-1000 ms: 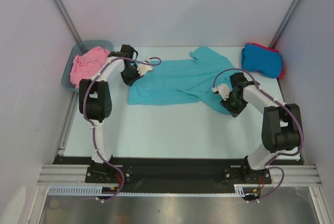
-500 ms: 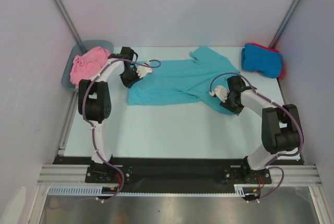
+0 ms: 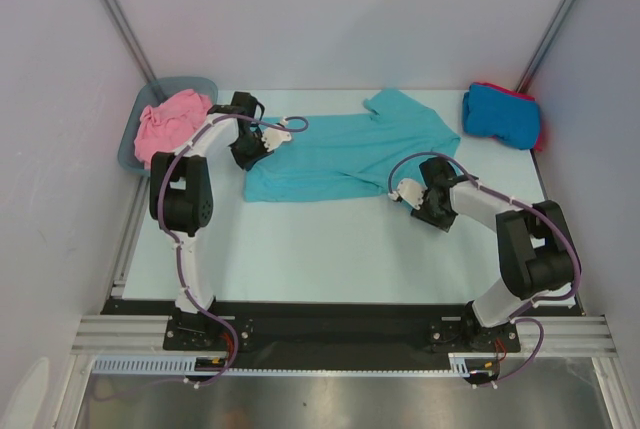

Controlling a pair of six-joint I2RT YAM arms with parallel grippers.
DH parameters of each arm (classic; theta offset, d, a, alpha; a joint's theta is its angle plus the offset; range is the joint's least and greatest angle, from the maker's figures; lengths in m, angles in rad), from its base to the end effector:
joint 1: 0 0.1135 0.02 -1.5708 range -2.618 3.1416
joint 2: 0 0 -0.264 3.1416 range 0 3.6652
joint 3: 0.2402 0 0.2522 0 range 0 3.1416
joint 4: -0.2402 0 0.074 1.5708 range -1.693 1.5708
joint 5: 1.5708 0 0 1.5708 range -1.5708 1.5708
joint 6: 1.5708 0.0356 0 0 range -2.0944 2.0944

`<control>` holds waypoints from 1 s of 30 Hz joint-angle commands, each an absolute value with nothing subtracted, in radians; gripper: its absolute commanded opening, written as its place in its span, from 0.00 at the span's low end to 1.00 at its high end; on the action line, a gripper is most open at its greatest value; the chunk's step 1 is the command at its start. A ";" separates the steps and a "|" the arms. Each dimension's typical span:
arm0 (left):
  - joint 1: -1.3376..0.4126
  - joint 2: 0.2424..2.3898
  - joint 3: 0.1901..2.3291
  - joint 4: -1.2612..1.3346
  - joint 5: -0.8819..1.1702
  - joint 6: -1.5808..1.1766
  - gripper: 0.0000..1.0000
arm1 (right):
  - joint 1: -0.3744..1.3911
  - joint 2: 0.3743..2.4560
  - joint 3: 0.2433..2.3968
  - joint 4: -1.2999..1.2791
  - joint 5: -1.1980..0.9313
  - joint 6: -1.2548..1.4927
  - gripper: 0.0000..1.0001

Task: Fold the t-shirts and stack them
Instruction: Fold the tshirt

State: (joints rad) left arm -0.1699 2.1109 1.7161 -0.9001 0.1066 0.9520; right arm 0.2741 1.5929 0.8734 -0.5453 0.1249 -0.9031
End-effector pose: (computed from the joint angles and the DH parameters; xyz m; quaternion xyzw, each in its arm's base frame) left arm 0.4278 -0.0772 0.1958 0.5324 0.8336 0.0035 0.1471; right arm 0.2732 0.0722 0.1569 -0.5397 0.8257 -0.1057 0.1256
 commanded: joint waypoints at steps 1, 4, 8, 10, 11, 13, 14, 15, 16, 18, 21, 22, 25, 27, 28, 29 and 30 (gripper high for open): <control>-0.175 2.040 1.732 -0.891 0.115 0.966 0.00 | 0.278 1.583 0.861 -0.490 0.144 -0.911 0.39; -0.175 2.037 1.732 -0.893 0.115 0.965 0.00 | 0.278 1.601 0.850 -0.453 0.155 -0.920 0.40; -0.175 2.033 1.729 -0.891 0.109 0.968 0.00 | 0.278 1.621 0.838 -0.416 0.163 -0.939 0.39; -0.175 2.033 1.729 -0.893 0.107 0.969 0.00 | 0.278 1.638 0.844 -0.413 0.163 -0.942 0.39; -0.175 2.031 1.730 -0.891 0.107 0.968 0.00 | 0.278 1.643 0.848 -0.410 0.167 -0.942 0.38; -0.175 2.029 1.729 -0.891 0.109 0.966 0.00 | 0.278 1.649 0.847 -0.403 0.167 -0.949 0.30; -0.175 2.029 1.730 -0.891 0.109 0.966 0.00 | 0.279 1.649 0.844 -0.403 0.170 -0.953 0.25; -0.175 2.026 1.730 -0.891 0.107 0.966 0.00 | 0.278 1.648 0.842 -0.403 0.172 -0.956 0.15; -0.175 2.025 1.729 -0.893 0.106 0.966 0.00 | 0.279 1.647 0.844 -0.408 0.172 -0.957 0.07; -0.175 2.026 1.727 -0.891 0.106 0.966 0.00 | 0.278 1.643 0.848 -0.416 0.172 -0.953 0.00; -0.175 2.026 1.724 -0.888 0.109 0.965 0.00 | 0.278 1.626 0.862 -0.433 0.169 -0.942 0.00; -0.175 2.026 1.724 -0.890 0.109 0.965 0.00 | 0.278 1.621 0.867 -0.449 0.167 -0.939 0.00; -0.175 2.028 1.724 -0.890 0.110 0.963 0.00 | 0.279 1.597 0.900 -0.486 0.161 -0.925 0.00; -0.175 2.029 1.724 -0.885 0.113 0.962 0.00 | 0.279 1.577 0.926 -0.509 0.152 -0.916 0.00; -0.175 2.031 1.730 -0.885 0.114 0.962 0.00 | 0.279 1.572 0.961 -0.532 0.147 -0.905 0.00; -0.175 2.029 1.732 -0.884 0.115 0.960 0.00 | 0.281 1.566 0.977 -0.543 0.146 -0.902 0.00; -0.175 2.031 1.735 -0.884 0.115 0.960 0.00 | 0.279 1.556 0.991 -0.551 0.150 -0.902 0.00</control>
State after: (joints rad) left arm -0.1699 2.0949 1.7161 -0.8982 0.1066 0.9520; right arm 0.2768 1.6199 0.9138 -0.5056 0.1684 -0.9276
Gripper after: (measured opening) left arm 0.008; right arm 0.010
